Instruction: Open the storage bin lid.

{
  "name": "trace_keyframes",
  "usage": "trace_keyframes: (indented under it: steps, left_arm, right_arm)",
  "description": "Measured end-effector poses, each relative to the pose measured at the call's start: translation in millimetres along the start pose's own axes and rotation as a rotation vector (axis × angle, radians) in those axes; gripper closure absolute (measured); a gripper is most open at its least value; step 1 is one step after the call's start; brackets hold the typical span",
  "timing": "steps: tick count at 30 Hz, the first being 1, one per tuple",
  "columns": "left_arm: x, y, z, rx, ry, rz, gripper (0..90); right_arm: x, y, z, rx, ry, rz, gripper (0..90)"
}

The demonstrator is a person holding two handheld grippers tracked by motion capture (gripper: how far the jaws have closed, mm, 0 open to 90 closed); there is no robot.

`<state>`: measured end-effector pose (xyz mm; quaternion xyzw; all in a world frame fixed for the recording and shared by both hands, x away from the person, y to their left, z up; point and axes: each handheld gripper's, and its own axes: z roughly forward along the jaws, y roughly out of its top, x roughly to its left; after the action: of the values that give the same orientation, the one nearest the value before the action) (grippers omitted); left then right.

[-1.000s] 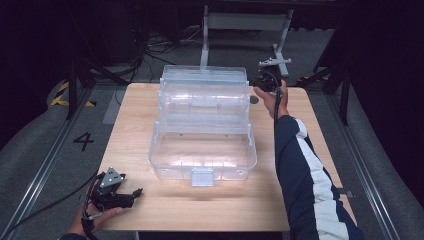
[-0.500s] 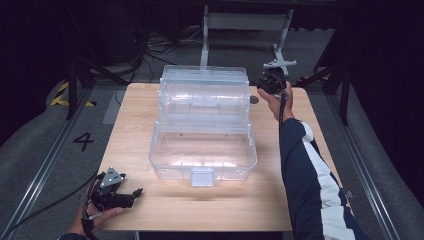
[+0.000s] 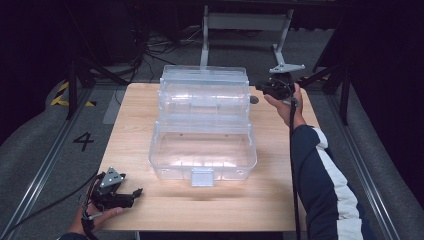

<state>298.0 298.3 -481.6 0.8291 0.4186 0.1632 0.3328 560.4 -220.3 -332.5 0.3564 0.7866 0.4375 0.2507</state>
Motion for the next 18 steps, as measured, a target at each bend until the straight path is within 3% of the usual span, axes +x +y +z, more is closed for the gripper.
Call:
trace_keyframes:
  steps: [18]
  left_arm:
    - [0.2, 0.1, -0.1, 0.0, 0.002, 0.003, 16.6]
  right_arm:
    - [17.8, -15.7, -31.7, 0.029, 0.016, -0.063, 66.4]
